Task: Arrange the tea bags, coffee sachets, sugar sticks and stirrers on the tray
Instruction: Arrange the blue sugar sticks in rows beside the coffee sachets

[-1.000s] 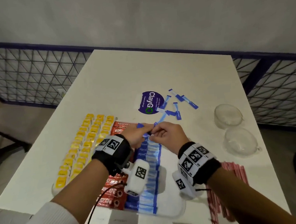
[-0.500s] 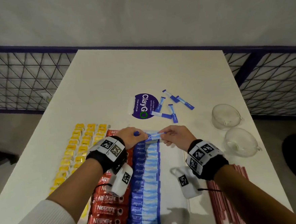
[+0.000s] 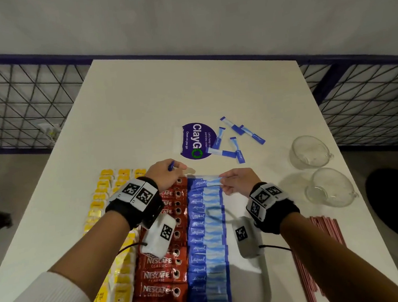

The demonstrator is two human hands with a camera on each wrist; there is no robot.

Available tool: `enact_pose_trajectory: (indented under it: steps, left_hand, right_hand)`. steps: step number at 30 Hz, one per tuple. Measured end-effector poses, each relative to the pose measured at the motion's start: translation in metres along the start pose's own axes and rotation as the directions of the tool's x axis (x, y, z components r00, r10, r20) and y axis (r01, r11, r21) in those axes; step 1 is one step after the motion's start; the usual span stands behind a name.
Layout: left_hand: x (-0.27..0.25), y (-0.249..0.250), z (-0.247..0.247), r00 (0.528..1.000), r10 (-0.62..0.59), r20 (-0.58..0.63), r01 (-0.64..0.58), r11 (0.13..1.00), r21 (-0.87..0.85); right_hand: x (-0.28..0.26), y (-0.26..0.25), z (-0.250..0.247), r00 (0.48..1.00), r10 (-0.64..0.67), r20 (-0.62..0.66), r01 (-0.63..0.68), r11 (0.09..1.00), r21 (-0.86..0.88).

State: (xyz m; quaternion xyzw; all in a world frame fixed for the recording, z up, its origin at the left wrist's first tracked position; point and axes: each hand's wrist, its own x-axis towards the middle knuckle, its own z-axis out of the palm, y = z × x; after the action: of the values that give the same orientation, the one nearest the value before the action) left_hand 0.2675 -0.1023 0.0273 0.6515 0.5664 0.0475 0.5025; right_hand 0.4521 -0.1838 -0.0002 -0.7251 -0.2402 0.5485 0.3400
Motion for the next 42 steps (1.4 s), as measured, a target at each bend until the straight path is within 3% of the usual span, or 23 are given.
enact_pose_trajectory:
  steps: [10,14,23,30,34,38,42]
  left_hand:
    - [0.006,-0.001,0.008,0.997,0.056,0.049,-0.069,0.945,0.319]
    - [0.008,-0.004,0.011,0.997,0.055,0.055,-0.071,0.931,0.357]
    - [0.008,-0.008,0.013,0.995,0.084,0.048,-0.096,0.937,0.337]
    - [-0.004,0.008,0.008,0.986,0.165,0.031,-0.168,0.969,0.18]
    - [-0.013,0.022,0.006,0.978,0.199,0.06,-0.201,0.979,0.03]
    - [-0.017,0.03,0.011,0.98,0.187,0.071,-0.181,0.98,-0.08]
    - [-0.024,0.03,0.014,0.977,0.191,0.095,-0.185,0.98,-0.07]
  right_hand:
    - [0.01,0.006,0.005,0.997,0.044,-0.065,-0.048,0.998,-0.05]
    - [0.01,0.004,0.007,0.995,0.068,-0.074,-0.075,0.993,-0.093]
    - [0.013,0.002,0.011,0.989,0.031,-0.145,-0.055,0.984,-0.167]
    - [0.007,-0.003,0.005,0.982,-0.024,-0.188,-0.021,0.972,-0.236]
    - [-0.013,-0.013,0.01,0.992,-0.127,0.008,0.126,0.977,-0.172]
    - [-0.033,-0.022,0.022,0.965,-0.132,0.227,0.147,0.988,-0.047]
    - [-0.04,-0.024,0.026,0.953,-0.173,0.248,0.166,0.985,0.048]
